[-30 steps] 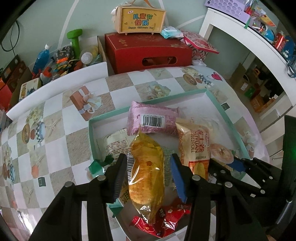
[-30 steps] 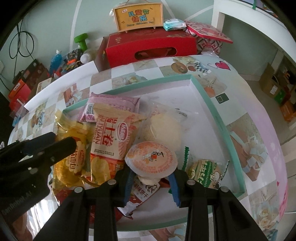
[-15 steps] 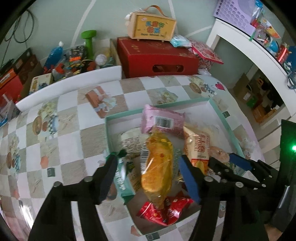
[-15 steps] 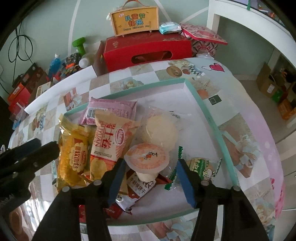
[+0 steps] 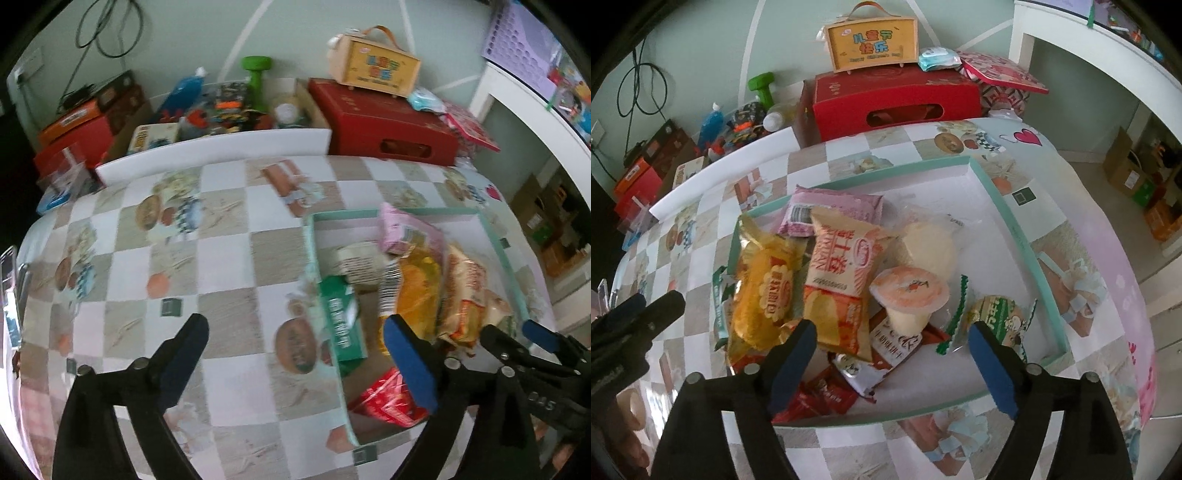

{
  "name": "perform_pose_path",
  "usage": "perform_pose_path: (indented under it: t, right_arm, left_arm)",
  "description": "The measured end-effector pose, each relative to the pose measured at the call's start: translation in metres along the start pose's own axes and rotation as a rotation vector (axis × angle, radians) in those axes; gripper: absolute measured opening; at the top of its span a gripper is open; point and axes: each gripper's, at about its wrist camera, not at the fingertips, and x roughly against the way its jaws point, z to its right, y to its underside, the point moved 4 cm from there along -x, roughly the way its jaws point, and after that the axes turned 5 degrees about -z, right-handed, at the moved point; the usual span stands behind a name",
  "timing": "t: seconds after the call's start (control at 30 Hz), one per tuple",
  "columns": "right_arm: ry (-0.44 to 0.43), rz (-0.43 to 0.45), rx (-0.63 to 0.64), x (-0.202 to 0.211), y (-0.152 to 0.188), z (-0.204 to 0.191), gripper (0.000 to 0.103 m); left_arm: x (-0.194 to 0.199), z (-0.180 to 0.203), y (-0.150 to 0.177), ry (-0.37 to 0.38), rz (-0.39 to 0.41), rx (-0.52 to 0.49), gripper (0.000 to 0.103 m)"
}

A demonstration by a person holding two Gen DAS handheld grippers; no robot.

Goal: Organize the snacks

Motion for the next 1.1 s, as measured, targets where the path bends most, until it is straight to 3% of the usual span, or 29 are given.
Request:
perform_pose_path:
  t: [0.17, 0.27, 0.87, 1.0, 1.1]
  right_arm:
    - [0.001, 0.002, 0.008, 0.006, 0.005, -0.008, 0.094]
    - [0.002, 0.007, 0.018, 0.009, 0.007, -0.013, 0.103]
    - [-0.011, -0.005, 0.089, 0.024, 0.043, -0.045, 0.103]
    - [-0.003, -0.009, 0.103, 0.026, 0.056, -0.050, 0.103]
    - [-0.007, -0.016, 0.110, 0.027, 0.065, -0.053, 0.103]
  left_arm:
    - [0.003, -0.014, 0.009, -0.050, 0.017, 0.012, 0.098]
    - [0.005, -0.023, 0.014, -0.071, 0.017, 0.028, 0.103]
    - [0.036, -0.055, 0.055, -0.129, 0.044, 0.074, 0.103]
    - [0.042, -0.059, 0.071, -0.180, 0.046, 0.054, 0.103]
    - [0.046, -0.058, 0.082, -0.169, 0.054, 0.033, 0.103]
